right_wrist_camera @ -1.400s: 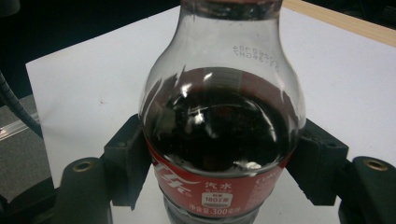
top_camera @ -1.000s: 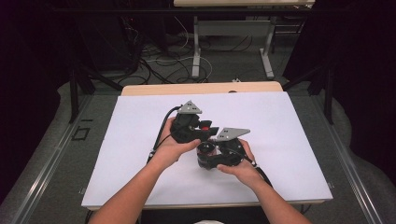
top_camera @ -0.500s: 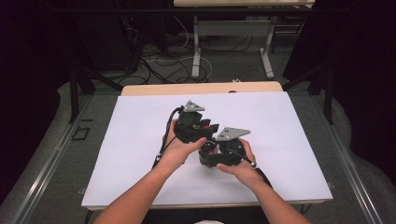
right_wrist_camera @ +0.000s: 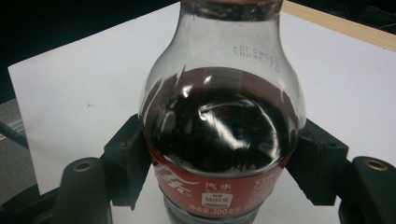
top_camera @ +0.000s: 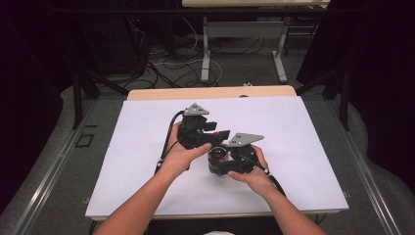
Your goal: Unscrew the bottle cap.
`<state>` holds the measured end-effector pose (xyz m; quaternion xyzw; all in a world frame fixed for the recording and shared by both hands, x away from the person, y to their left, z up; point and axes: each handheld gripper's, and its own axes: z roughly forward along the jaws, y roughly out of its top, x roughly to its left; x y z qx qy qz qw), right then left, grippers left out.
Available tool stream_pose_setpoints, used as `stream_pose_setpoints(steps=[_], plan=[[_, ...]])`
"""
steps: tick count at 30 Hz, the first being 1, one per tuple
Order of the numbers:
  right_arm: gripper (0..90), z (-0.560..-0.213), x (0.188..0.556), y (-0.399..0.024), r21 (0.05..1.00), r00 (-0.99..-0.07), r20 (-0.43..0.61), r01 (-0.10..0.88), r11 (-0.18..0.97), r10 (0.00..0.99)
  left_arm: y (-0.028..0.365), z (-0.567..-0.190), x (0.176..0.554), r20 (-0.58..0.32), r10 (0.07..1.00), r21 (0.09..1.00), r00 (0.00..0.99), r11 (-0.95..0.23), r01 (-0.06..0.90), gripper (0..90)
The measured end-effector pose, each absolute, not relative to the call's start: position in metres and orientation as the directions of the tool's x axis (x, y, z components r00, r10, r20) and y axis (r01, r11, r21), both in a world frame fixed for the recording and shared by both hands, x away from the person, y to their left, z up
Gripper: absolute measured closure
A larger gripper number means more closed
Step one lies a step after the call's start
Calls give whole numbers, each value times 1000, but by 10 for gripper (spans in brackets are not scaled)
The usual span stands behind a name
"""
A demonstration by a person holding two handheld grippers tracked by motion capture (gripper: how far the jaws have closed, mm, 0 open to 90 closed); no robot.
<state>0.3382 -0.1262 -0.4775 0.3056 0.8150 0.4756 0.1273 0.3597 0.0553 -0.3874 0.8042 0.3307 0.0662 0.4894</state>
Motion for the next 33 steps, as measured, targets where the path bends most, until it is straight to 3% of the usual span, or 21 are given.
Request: stream_pose_setpoints(steps=[12,19,25,33], plan=[[298,-476,337,-126,863,-812,77,345,370,578,63,-394,363,-168,473,831,865,-404,382,384],[298,-477,338,-125,868,-822,65,327,375,566,66,-395,365,-193,454,817,870,-417,399,516],[298,-477,337,-124,861,-820,68,336,382,568,65,-395,364,-195,454,822,869,-408,397,600],[298,-478,337,-125,853,-787,79,370,367,612,54,-395,360,-190,561,812,806,-372,450,608]])
